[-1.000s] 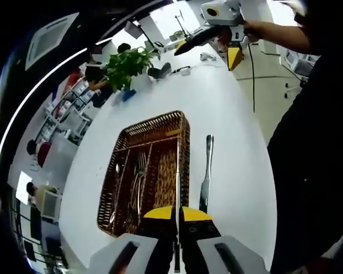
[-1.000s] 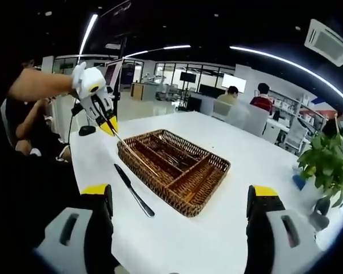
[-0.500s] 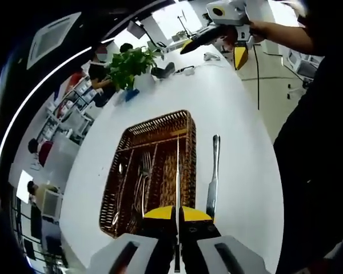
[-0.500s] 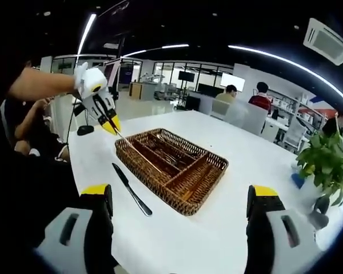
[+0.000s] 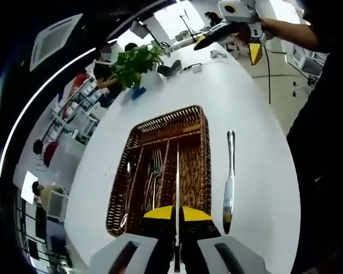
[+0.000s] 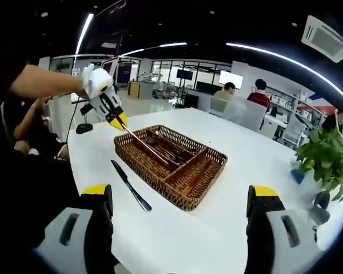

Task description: Arrange the knives, forks, and spoons in their matching storage slots by inserting each utensil handle-first until every utensil is classified and aligned in the correct compartment

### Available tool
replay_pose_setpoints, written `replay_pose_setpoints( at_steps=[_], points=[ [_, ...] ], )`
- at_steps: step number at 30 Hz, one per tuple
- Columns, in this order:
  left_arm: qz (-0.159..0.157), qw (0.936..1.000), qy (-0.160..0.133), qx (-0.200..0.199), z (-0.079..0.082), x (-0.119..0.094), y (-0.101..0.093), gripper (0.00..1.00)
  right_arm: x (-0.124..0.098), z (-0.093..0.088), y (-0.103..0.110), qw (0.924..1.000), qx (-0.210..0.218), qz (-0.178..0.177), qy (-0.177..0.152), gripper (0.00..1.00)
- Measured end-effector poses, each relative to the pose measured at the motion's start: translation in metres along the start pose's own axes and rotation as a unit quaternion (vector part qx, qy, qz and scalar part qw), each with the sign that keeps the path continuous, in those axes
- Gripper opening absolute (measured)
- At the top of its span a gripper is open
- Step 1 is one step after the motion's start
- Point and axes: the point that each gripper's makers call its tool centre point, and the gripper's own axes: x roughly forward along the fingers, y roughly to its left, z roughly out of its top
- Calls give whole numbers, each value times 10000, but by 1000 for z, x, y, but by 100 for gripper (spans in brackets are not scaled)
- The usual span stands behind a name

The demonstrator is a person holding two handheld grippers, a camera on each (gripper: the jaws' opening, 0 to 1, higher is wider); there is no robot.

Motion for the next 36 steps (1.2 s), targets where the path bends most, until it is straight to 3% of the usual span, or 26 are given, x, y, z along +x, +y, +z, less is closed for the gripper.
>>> replay_pose_setpoints(
  at_steps=[12, 26, 36],
  points=[
    [144, 9990, -399, -167, 9, -4, 21, 1, -5, -5, 0, 10000, -15, -33, 34, 100],
    [10, 9973, -721, -105, 18, 0, 32, 1, -7, -15, -4, 9999, 63, -89, 98, 100],
    [-190, 9979, -611, 102, 4, 15, 24, 1, 1, -24, -4, 9997, 169, -87, 174, 100]
  ],
)
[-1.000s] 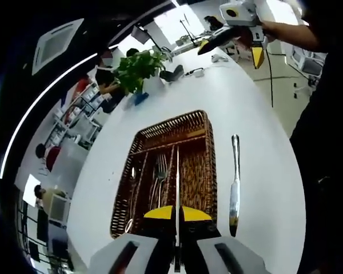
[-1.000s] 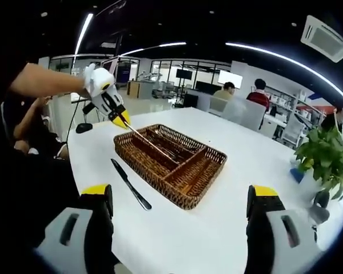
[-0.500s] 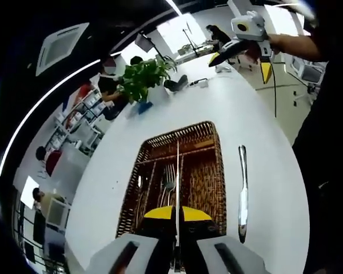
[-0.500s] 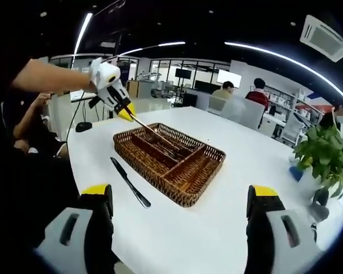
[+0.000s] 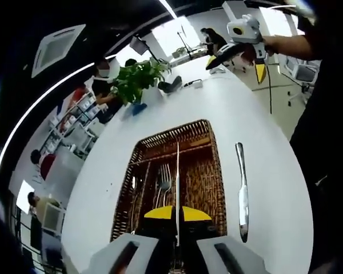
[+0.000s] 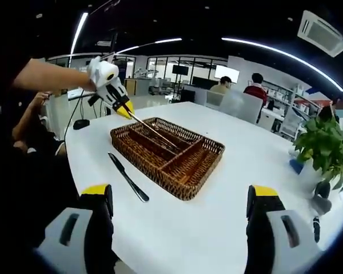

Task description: Arrange the knives, forks, and spoons in their matching storage slots by inserting each utensil handle-first until every utensil is classified and aligned in the correct compartment

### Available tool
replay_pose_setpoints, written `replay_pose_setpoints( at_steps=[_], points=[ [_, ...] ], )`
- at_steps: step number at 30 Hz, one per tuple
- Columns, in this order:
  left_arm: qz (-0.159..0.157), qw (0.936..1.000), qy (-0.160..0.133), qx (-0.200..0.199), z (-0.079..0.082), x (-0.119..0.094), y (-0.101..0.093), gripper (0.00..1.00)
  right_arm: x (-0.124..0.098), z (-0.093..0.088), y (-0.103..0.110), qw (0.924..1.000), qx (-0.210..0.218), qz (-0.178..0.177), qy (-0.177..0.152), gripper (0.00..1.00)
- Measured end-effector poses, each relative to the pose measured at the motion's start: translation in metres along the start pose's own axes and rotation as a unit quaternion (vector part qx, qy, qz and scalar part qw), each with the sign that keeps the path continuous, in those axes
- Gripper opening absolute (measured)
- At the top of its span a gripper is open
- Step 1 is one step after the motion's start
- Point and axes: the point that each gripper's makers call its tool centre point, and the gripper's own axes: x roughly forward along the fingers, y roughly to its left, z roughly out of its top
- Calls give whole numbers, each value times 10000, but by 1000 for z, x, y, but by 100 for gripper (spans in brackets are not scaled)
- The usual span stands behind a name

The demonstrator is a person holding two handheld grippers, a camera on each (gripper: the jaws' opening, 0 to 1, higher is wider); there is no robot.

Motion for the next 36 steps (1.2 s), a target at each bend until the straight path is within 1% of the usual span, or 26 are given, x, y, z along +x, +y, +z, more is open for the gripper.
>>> replay_pose_setpoints(
  at_steps=[3, 5, 6, 10, 13, 17, 23, 26, 28, 30, 32, 35, 36],
  points=[
    [-56, 10000, 3, -34, -4, 4, -3, 1, 4, -3, 3, 10000, 11, 35, 21, 100],
    [-69, 10000, 20, 1, -10, 8, -5, 1, 6, -6, 3, 10000, 19, 55, 45, 100],
    [-69, 9999, 72, 67, -15, 9, -6, 1, 7, -8, 4, 10000, 32, 69, 56, 100],
    [-124, 9999, 98, -9, -27, 14, -9, 1, 9, -11, 6, 9999, 45, 97, 100, 100],
    [-133, 9999, 79, -75, -30, 16, -11, 1, 11, -15, 7, 9998, 52, 114, 145, 100],
    [-179, 9998, 86, -12, -32, 21, -16, 1, 14, -17, 8, 9998, 65, 126, 172, 100],
    [-179, 9998, 57, 38, -33, 32, -13, 1, 17, -17, 9, 9997, 20, 154, 196, 100],
    [-255, 9995, 114, 111, -35, 37, -17, 1, 16, -18, 7, 9997, 6, 147, 219, 100],
    [-270, 9993, 202, 149, -40, 40, -18, 1, 15, -19, 6, 9996, 12, 142, 223, 100],
    [-275, 9995, 172, 70, -41, 39, -16, 1, 14, -20, 5, 9996, 1, 132, 235, 100],
    [-269, 9993, 225, 103, -42, 41, -17, 1, 13, -21, 4, 9996, 1, 124, 249, 100],
    [-308, 9988, 386, -66, -47, 43, -17, 1, 13, -21, 4, 9996, -19, 117, 264, 100],
    [-309, 9983, 493, -96, -51, 44, -17, 1, 13, -20, 4, 9996, -27, 118, 262, 100]
  ],
)
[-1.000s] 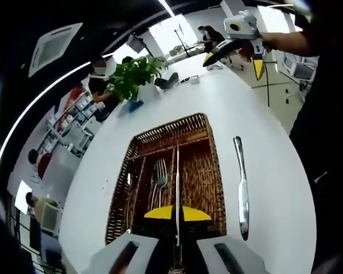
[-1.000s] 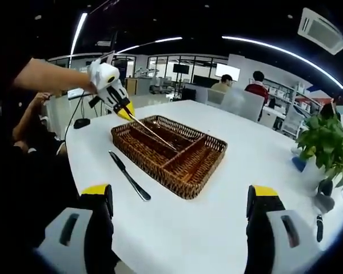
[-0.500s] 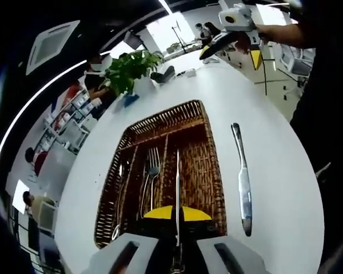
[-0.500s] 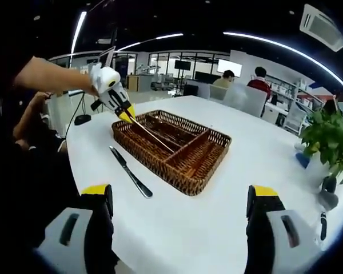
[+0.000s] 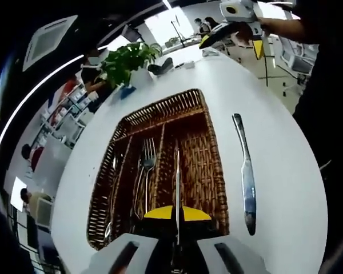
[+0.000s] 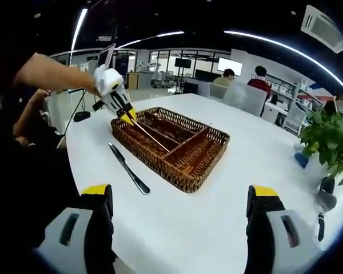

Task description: Arrange the knives, forks, and spoons in their matching storage slots by inserting each utensil handle-first until every utensil is classified and aligned in the correct compartment

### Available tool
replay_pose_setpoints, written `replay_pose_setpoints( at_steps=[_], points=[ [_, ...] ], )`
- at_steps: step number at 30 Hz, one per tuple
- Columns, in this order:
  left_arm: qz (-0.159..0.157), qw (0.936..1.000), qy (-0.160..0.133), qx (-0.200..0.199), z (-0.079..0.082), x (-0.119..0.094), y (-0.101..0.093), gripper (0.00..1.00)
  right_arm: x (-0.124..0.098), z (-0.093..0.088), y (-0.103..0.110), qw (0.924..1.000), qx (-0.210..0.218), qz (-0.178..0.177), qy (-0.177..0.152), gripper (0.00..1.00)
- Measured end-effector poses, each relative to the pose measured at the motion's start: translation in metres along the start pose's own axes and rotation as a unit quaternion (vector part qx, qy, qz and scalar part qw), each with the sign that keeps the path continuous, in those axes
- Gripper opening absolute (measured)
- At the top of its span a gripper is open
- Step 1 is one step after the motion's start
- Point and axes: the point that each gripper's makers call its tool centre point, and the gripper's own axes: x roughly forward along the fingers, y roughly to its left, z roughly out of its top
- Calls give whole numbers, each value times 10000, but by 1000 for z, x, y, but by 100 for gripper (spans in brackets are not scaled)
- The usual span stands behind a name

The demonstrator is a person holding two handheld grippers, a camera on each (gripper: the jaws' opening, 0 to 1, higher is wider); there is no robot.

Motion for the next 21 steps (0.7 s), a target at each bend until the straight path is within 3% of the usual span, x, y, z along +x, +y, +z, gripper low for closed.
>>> replay_pose_setpoints(
  at_steps=[3, 13, 17, 21],
  points=[
    [-49, 9997, 196, -105, -8, 5, -1, 1, 0, 2, 1, 10000, -15, 11, -20, 100],
    [-57, 9989, 440, -173, -16, 16, -2, 2, 1, -1, 5, 9999, -78, 58, 40, 100],
    [72, 9973, 732, -54, -27, 23, -1, 2, 1, -3, 6, 9999, -89, 55, 63, 100],
    [87, 9965, 830, -95, -30, 27, -2, 2, -1, -5, 6, 9999, -88, 50, 86, 100]
  ],
)
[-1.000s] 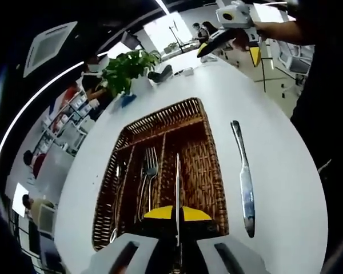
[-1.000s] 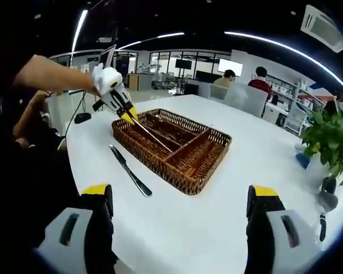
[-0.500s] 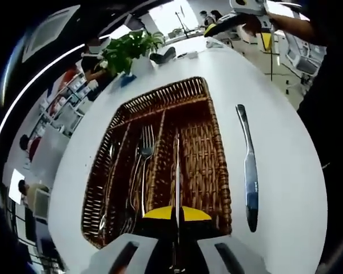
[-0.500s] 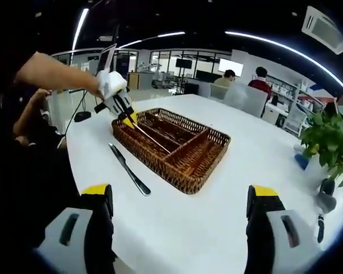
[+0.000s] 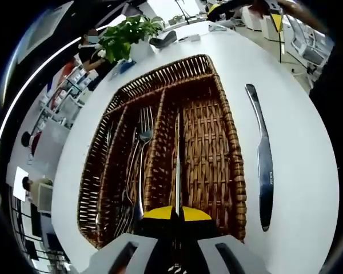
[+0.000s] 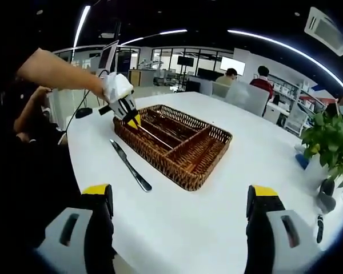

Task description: Arrange the knives, forks, and spoons in their matching storage slots by inserting each utensil handle-first until every utensil is classified and aligned in the correct compartment

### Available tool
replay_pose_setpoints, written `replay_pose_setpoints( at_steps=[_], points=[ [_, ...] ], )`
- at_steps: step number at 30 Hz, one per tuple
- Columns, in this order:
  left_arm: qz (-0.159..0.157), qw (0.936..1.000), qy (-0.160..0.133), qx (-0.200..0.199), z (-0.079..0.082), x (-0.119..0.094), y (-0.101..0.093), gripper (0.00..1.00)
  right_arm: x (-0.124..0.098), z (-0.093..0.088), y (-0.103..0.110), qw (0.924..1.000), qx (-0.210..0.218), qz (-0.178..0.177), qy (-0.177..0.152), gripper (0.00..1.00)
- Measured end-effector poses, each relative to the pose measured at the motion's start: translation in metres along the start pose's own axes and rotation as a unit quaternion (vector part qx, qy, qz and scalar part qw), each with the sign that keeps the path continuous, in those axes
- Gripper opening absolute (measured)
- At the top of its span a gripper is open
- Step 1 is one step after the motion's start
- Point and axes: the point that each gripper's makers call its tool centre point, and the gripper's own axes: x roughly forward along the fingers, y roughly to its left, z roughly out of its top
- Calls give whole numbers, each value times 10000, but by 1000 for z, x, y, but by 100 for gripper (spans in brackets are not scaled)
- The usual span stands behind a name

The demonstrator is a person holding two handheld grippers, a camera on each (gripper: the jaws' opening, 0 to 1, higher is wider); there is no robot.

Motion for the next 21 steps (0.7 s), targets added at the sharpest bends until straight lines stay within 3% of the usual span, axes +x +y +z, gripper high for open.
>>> replay_pose_setpoints(
  at_steps=[5, 8, 10, 18, 21],
  points=[
    [136, 9998, 73, 151, -5, 5, 3, 2, -2, -1, -1, 10000, -24, -6, 33, 100],
    [65, 9999, 99, 51, -8, 7, 1, 2, -2, -1, -2, 10000, -25, -13, 39, 100],
    [53, 9997, 100, -227, -8, 6, 2, 3, -2, -1, -2, 10000, -37, -9, 43, 99],
    [125, 9996, 153, -183, -7, 1, 1, 11, -2, 0, 2, 9999, -91, 24, 39, 99],
    [135, 9989, -79, -446, 1, -6, 3, 18, -3, 1, 1, 10000, -89, 14, 24, 99]
  ],
)
